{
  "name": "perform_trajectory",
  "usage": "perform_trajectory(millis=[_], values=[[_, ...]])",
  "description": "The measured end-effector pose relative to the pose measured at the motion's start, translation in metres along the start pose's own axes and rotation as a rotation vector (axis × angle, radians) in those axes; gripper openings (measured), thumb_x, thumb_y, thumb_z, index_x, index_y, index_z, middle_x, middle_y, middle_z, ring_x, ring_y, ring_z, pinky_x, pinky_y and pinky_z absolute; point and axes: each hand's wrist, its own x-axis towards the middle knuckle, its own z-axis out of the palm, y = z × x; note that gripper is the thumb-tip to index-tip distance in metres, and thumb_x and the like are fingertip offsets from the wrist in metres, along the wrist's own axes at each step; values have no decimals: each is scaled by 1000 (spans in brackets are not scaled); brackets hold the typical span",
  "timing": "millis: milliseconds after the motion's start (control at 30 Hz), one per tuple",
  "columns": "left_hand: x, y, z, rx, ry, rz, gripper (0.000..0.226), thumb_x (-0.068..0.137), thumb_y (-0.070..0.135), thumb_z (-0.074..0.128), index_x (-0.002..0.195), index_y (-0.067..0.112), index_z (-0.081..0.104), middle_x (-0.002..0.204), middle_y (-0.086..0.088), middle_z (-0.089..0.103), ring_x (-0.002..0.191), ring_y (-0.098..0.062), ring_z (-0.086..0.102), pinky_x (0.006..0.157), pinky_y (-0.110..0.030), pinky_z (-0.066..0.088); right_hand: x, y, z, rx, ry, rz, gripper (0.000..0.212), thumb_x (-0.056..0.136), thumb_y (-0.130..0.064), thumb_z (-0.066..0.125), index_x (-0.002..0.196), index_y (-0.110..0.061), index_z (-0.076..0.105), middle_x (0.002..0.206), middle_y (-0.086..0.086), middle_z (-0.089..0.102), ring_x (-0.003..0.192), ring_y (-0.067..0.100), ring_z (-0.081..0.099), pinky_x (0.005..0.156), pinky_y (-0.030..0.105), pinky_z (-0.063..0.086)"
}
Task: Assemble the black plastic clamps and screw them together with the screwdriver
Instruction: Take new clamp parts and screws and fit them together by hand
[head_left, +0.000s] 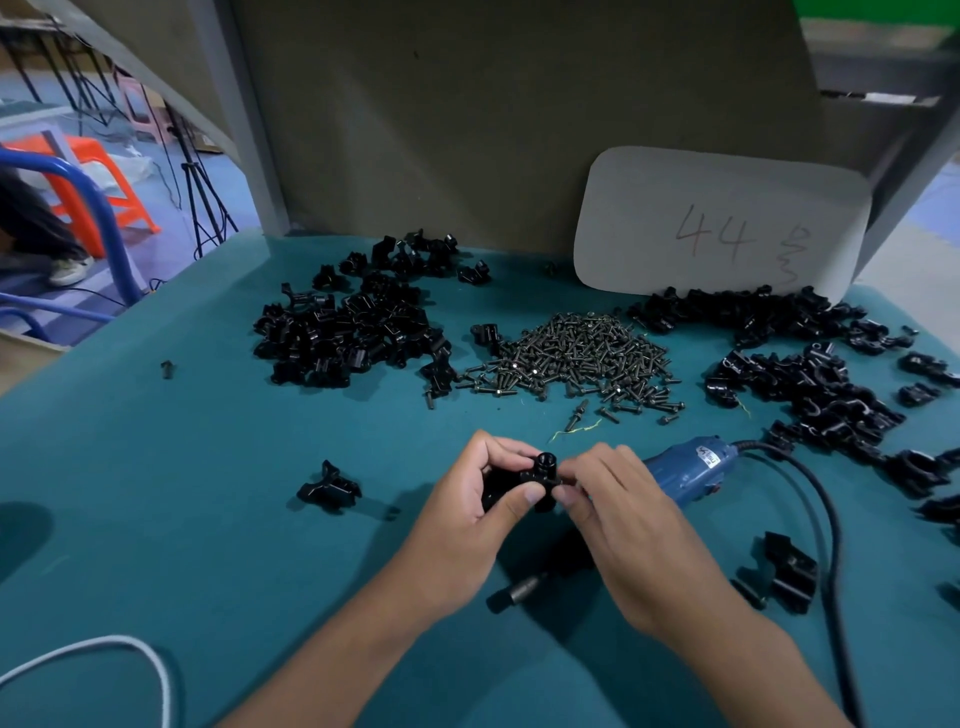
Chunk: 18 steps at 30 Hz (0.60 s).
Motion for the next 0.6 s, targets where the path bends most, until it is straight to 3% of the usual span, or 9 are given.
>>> perform_trajectory(millis=[233,400,600], values=[[-1,-1,0,-22,10,6,16,91,24,67,101,16,57,111,12,67,109,-8,63,94,-20,47,-1,-5,-1,-1,-8,-7,37,110,-44,18,87,-27,41,82,-13,37,79,14,38,70,32,38],[1,0,-1,4,13,18,15,91,25,67,100,19,57,110,17,66,110,-6,62,94,-17,46,3,-4,-2,-122,107,-102,35,111,-33,32,97,-15,59,88,-5,47,77,21,41,72,38,42],[1,1,-5,20,-7,6,17,91,29,66,100,20,55,112,20,65,113,-4,61,95,-17,45,2,-4,0,-26,146,-63,24,107,-39,41,98,-23,55,87,-11,46,78,18,43,71,34,41]])
